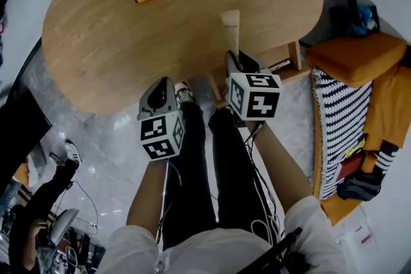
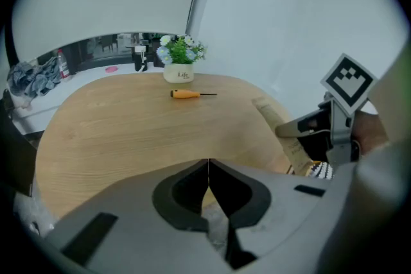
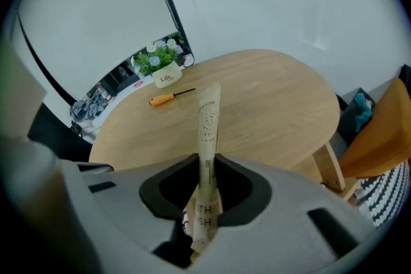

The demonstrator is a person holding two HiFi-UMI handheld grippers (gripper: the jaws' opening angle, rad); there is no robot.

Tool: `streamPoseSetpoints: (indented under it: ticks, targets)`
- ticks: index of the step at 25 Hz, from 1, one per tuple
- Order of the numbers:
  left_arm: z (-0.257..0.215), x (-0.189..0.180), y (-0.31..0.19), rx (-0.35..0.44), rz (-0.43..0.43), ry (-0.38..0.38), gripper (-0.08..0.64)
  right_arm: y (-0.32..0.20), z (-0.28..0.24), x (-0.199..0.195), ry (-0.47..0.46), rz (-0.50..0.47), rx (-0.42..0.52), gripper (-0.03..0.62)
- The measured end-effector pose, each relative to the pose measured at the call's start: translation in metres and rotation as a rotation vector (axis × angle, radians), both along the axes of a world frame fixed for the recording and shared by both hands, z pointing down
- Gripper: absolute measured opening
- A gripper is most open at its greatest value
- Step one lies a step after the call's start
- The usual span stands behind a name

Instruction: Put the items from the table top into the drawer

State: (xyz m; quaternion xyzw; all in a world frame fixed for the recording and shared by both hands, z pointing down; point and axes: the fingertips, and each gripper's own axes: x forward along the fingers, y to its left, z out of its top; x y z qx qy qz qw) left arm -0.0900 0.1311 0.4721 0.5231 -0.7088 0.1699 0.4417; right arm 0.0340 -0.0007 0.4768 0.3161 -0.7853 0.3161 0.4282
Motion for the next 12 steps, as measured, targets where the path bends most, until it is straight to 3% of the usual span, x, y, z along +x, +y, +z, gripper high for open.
streamPoseSetpoints:
  ticks: [12]
  targets:
    - [-0.003, 0.095, -0.045, 0.010, 0.229, 0.010, 0.009, -0.010, -0.004, 0.126, 0.003, 0.273, -0.009, 0.071]
